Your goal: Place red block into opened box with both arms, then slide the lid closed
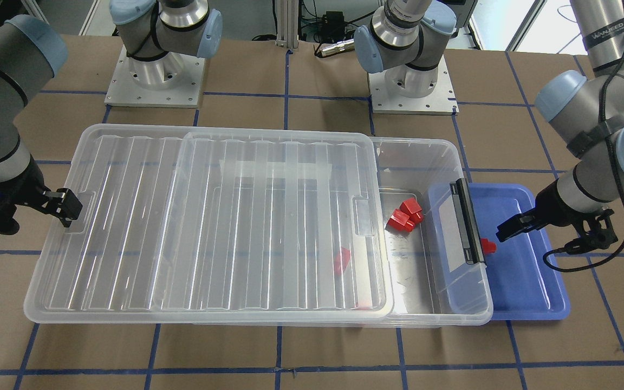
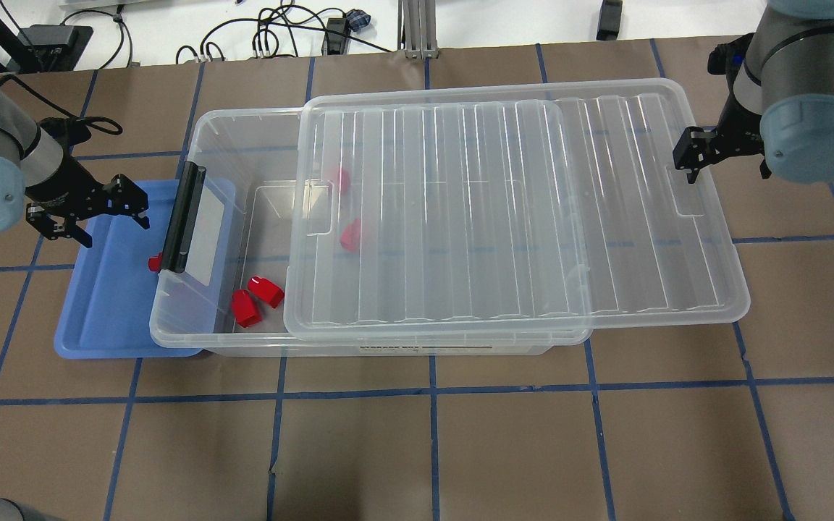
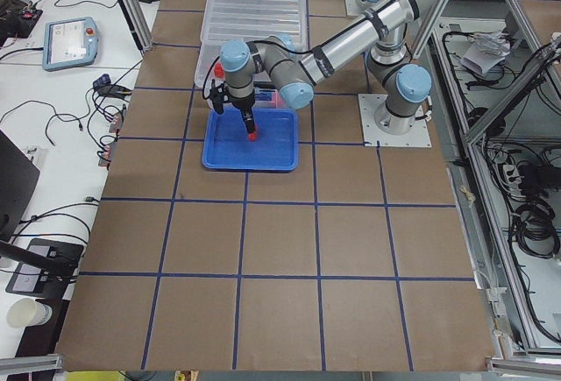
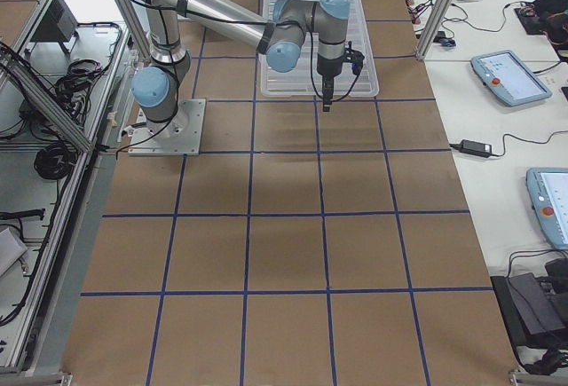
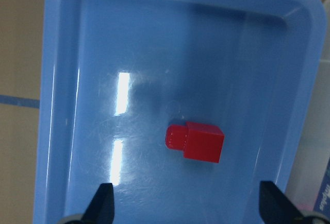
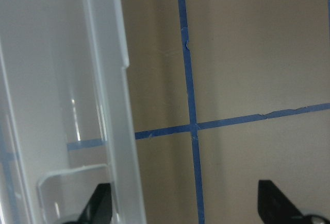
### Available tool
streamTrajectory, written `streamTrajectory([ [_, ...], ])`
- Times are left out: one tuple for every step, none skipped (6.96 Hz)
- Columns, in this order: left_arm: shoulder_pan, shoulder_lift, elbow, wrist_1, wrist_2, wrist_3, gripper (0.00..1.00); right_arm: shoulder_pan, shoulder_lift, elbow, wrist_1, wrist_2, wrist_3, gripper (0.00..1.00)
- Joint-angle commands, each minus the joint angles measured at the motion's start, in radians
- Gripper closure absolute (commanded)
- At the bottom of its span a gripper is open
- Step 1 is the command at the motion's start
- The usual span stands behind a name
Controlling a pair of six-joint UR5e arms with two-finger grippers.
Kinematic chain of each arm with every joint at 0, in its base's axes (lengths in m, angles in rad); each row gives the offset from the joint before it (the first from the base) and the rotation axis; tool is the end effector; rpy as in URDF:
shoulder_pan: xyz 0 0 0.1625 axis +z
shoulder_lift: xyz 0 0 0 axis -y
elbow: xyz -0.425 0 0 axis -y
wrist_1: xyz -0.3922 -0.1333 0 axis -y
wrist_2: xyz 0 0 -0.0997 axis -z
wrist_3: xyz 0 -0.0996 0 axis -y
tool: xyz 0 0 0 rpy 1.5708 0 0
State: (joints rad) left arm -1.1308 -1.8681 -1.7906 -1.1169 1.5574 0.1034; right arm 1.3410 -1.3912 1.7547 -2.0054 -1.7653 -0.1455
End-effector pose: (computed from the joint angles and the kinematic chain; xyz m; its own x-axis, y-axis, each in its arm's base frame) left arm 0.1161 -0.5628 0.2693 -0.9434 -0.3312 0.0198 -0.3295 0.9422 0.0614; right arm -0.0140 -0.5604 0.3508 -0.9751 0.0935 0.2011 0.0867 0.9953 -0.0423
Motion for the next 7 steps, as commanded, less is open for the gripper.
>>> streamTrajectory([
  [0.002, -0.058, 0.040, 0.022, 0.015, -0.039, 0.00, -0.005, 0.000, -0.003, 0.020, 0.001, -0.025, 0.00],
  [0.029, -0.077, 0.057, 0.019, 0.044, -0.059, 0.00, -0.005, 0.000, -0.007, 0.045, 0.000, -0.026, 0.00],
  [0.043, -0.074, 0.051, 0.025, 0.046, -0.176, 0.00, -0.006, 0.000, -0.014, 0.068, -0.003, -0.028, 0.00],
  [0.043, -0.077, 0.042, 0.016, 0.052, -0.380, 0.00, -0.017, 0.000, -0.014, 0.068, -0.017, -0.046, 0.00],
  [0.031, -0.077, 0.002, 0.017, 0.047, -0.544, 0.00, -0.032, 0.000, -0.014, 0.068, -0.020, -0.139, 0.00],
  [0.028, -0.063, -0.054, 0.037, 0.041, -0.724, 0.00, -0.037, 0.000, -0.017, 0.070, -0.022, -0.149, 0.00],
  [0.025, -0.083, -0.073, 0.108, 0.038, -0.790, 0.00, -0.037, 0.000, -0.018, 0.068, -0.020, -0.149, 0.00],
])
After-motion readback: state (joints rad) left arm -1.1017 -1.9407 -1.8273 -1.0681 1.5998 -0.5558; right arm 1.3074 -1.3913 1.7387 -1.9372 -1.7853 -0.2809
